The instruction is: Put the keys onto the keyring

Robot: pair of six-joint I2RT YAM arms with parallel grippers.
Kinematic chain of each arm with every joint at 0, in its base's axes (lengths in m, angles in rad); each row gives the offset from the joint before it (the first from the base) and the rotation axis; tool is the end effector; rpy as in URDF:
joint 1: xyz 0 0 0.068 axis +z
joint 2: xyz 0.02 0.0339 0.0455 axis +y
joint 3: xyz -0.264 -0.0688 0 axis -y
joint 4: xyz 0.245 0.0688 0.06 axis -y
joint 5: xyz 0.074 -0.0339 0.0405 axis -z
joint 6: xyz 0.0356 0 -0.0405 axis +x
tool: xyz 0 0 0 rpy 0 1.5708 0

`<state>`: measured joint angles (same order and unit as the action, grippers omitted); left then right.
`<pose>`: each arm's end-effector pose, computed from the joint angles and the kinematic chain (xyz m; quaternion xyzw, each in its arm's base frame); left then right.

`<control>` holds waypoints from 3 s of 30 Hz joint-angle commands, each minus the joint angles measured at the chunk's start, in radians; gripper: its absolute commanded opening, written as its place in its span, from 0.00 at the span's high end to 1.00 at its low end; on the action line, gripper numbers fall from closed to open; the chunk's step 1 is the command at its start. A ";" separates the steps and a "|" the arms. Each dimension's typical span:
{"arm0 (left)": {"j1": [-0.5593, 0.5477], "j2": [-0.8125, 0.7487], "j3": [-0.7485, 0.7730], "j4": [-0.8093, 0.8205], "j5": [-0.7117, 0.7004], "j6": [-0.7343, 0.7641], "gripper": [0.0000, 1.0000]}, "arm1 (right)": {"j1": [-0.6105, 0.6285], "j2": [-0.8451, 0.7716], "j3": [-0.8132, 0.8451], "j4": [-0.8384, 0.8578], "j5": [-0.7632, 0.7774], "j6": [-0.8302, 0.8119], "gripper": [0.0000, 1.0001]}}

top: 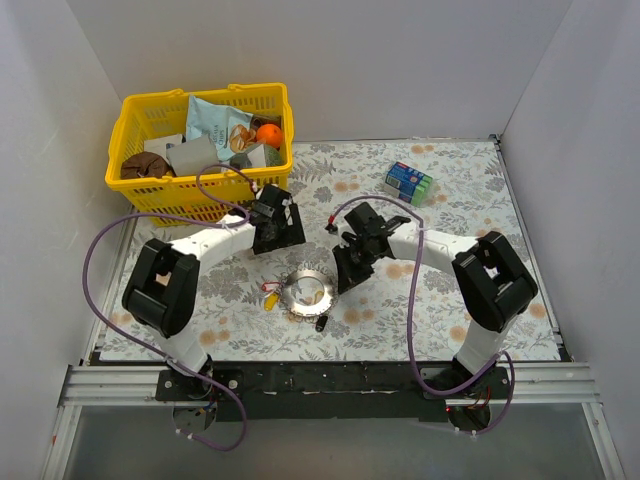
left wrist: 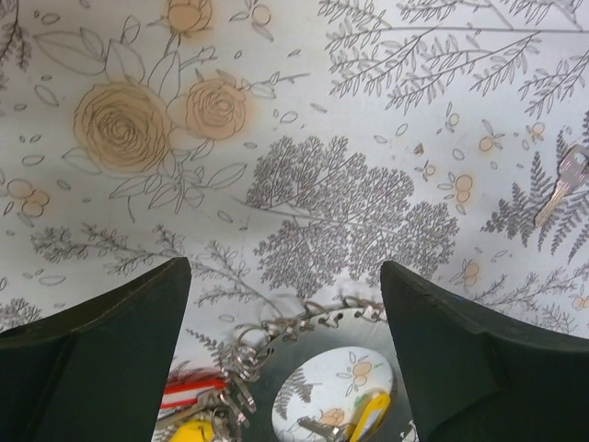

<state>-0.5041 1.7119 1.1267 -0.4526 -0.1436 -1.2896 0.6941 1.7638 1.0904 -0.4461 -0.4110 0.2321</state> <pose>0.3089 -0.1646 0.1955 -0.3857 0.8817 -0.1621 0.2180 0.2569 0.2323 0.1707 -0.2629 0.9183 0.2758 0.1071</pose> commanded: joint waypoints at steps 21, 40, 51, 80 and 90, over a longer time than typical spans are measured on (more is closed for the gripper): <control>-0.011 -0.376 -0.335 -0.064 0.275 -0.191 0.35 | -0.136 0.105 0.187 -0.011 -0.087 -0.045 0.85; -0.014 -0.288 -0.409 0.009 0.377 -0.254 0.37 | -0.133 0.160 0.068 0.058 -0.149 -0.011 0.85; -0.014 -0.204 -0.334 0.015 0.360 -0.205 0.37 | -0.117 0.143 0.013 0.058 -0.186 -0.017 0.85; -0.014 0.048 -0.051 -0.097 0.207 -0.017 0.36 | -0.005 0.112 0.032 -0.016 -0.203 -0.019 0.86; -0.014 0.063 0.016 -0.124 0.174 0.012 0.35 | 0.035 0.117 0.069 -0.037 -0.204 -0.028 0.85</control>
<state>-0.5156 1.7775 1.1149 -0.5472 0.0895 -1.3121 0.7238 1.8877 1.1248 -0.4610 -0.6067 0.2211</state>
